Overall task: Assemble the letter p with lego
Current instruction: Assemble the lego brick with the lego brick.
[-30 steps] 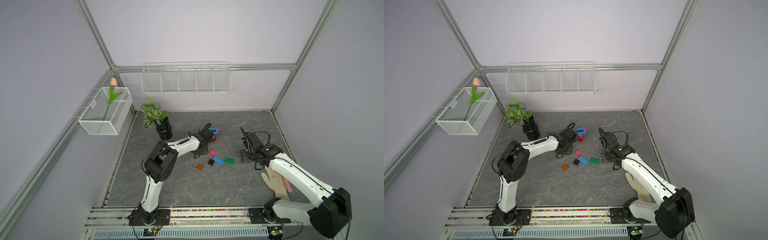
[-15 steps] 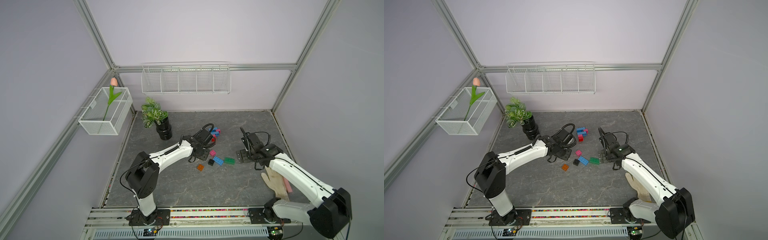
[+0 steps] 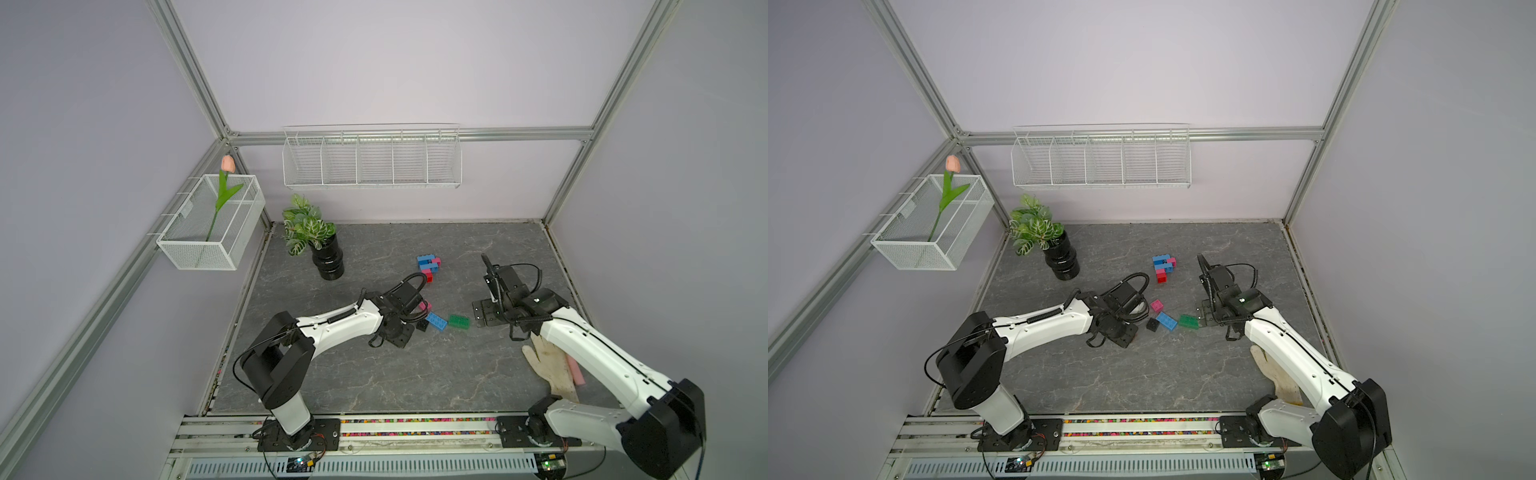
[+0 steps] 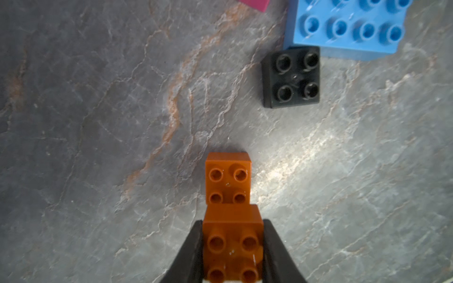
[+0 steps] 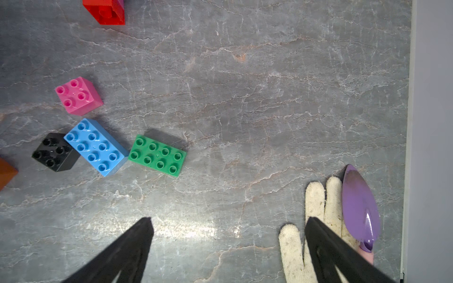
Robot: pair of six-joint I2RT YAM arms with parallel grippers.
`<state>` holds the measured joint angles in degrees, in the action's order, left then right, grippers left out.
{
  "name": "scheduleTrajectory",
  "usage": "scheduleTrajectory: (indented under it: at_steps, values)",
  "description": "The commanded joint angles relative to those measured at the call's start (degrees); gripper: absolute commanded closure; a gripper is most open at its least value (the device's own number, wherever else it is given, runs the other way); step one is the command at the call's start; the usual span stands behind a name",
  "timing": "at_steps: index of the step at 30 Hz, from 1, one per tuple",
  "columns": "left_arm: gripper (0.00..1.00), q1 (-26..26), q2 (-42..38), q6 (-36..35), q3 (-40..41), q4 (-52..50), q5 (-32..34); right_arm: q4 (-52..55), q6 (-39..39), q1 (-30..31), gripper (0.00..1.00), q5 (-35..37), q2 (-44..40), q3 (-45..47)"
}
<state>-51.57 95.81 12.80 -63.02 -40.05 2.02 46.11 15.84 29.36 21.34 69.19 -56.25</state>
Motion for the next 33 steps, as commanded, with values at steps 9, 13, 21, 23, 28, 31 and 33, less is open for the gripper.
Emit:
scheduleTrajectory:
  at_steps: [9,13,21,23,28,31,33]
  values:
    - [0.79,-0.38,0.77,-0.19,0.02,4.87,1.85,0.83,-0.46,0.21,0.00,-0.49,-0.19,0.87]
    - [0.79,-0.37,2.83,-0.49,-1.07,4.48,2.36,0.75,-0.62,0.22,0.00,-0.60,-0.02,0.77]
    - [0.79,-0.38,3.95,-1.21,-0.96,4.80,3.43,0.74,-0.54,0.17,0.00,-0.69,0.16,0.88]
    - [0.79,-0.37,4.11,-1.50,-0.94,4.76,3.49,0.74,-0.61,0.21,0.00,-0.71,0.16,0.88]
    - [0.79,-0.39,3.65,-2.51,-0.39,4.96,3.52,0.74,-0.59,0.17,0.00,-0.69,0.14,0.96]
    - [0.79,-0.31,2.94,-3.44,0.24,5.81,3.11,0.65,-0.55,0.23,0.00,-0.82,0.25,0.97]
    - [0.79,-0.29,2.76,-3.98,0.66,6.20,2.59,0.65,-0.57,0.22,0.00,-0.84,0.25,1.04]
